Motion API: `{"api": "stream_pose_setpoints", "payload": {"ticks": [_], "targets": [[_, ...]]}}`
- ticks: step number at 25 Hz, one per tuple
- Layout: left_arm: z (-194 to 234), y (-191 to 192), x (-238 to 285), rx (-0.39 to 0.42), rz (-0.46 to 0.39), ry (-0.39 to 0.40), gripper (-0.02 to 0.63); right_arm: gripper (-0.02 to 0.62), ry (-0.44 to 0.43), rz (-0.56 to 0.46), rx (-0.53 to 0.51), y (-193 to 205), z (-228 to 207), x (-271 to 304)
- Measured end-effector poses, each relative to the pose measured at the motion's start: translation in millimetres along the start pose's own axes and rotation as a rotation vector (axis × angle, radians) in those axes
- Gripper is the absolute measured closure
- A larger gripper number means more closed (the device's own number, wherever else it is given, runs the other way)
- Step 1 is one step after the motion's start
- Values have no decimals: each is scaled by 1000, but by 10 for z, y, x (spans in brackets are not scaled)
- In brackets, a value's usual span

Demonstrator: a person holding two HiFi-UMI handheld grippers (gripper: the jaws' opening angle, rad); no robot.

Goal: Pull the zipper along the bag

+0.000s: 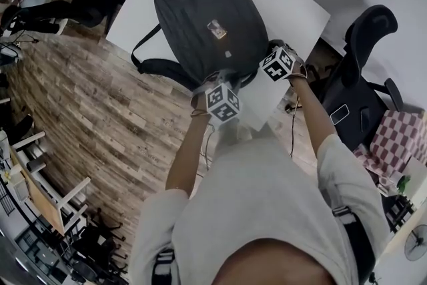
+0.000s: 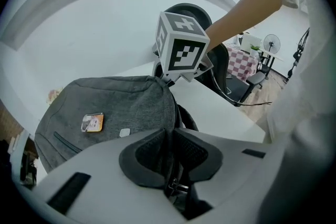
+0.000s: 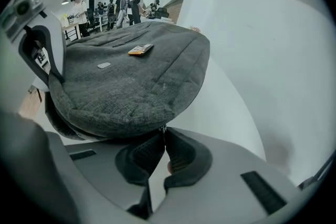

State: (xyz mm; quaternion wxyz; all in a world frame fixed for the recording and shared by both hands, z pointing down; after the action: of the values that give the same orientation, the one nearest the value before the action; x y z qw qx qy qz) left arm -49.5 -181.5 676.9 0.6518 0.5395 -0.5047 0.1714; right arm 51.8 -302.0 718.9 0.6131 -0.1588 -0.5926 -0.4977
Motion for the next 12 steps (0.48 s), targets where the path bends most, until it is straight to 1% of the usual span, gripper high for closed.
{"api": "stream_pose_setpoints", "payload": {"ticks": [4, 8, 12], "targets": [[45, -6, 49, -29, 0, -19, 540, 577, 3, -8, 10, 24, 12, -9], [65, -8, 60, -69, -11, -24, 541, 575, 9, -20, 58, 111, 153, -107], [90, -17, 59, -98, -14, -25, 543, 575, -1, -4, 82, 168, 319, -236]]}}
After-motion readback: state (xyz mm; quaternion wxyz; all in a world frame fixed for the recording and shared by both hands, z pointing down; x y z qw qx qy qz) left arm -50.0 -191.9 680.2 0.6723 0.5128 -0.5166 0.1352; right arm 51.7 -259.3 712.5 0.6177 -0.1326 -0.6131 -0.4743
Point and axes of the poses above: the fingertips, and each gripper's own axes: x forward along the fingers, z to its left, y out of its underside, the point moved 2 cm from there along -x, backward along the fingers, and after that the axes turned 3 degrees about z, right-handed, at the moved point
